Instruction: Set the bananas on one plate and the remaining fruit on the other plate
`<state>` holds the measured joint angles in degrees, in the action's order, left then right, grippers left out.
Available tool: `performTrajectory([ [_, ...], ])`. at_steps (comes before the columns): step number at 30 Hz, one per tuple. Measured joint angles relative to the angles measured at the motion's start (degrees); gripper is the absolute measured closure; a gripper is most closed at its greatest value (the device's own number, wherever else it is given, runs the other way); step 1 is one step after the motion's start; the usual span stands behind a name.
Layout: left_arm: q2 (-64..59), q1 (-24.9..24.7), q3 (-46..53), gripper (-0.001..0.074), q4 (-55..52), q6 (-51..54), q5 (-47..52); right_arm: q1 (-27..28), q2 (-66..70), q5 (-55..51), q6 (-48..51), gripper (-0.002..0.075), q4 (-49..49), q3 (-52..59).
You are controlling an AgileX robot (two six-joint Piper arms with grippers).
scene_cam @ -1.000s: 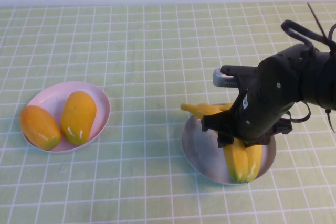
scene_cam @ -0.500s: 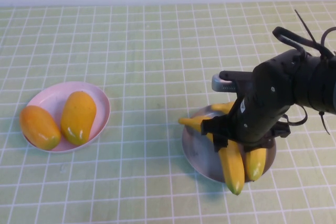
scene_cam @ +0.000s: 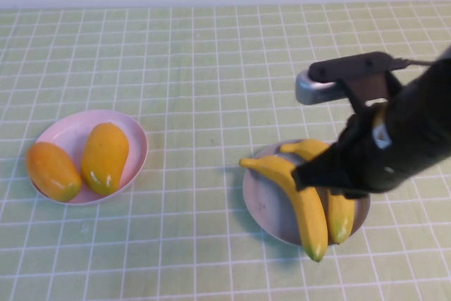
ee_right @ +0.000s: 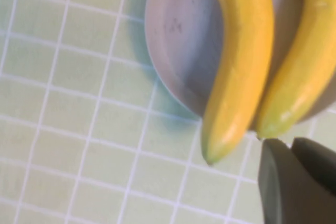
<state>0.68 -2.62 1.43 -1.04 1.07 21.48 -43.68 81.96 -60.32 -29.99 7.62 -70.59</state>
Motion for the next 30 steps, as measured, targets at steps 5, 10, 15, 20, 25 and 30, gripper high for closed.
performTrajectory([
  [5, 0.0, 0.0, 0.0, 0.0731, 0.0, 0.0, 0.0, -4.6, -8.3, -2.0, 0.1, 0.0736, 3.7, 3.7],
  [10, 0.0, 0.0, 0.0, 0.0731, 0.0, 0.0, 0.0, -7.2, -16.3, -0.8, 0.2, 0.0740, 3.5, 11.9],
  [15, 0.0, 0.0, 0.0, 0.0731, 0.0, 0.0, 0.0, -7.5, -20.0, 0.7, 0.2, 0.0741, 2.4, 17.4],
  [20, 0.0, 0.0, 0.0, 0.0731, 0.0, 0.0, 0.0, -7.5, -20.5, 10.7, 0.0, 0.0741, 5.8, 25.4],
  [25, 0.0, 0.0, 0.0, 0.0731, 0.0, 0.0, 0.0, -7.4, -21.4, 21.7, -8.2, 0.0741, 10.6, 34.8],
  [30, 0.0, 0.0, 0.0, 0.0731, 0.0, 0.0, 0.0, -5.9, -25.4, 31.3, -14.2, 0.0741, 16.4, 44.9],
])
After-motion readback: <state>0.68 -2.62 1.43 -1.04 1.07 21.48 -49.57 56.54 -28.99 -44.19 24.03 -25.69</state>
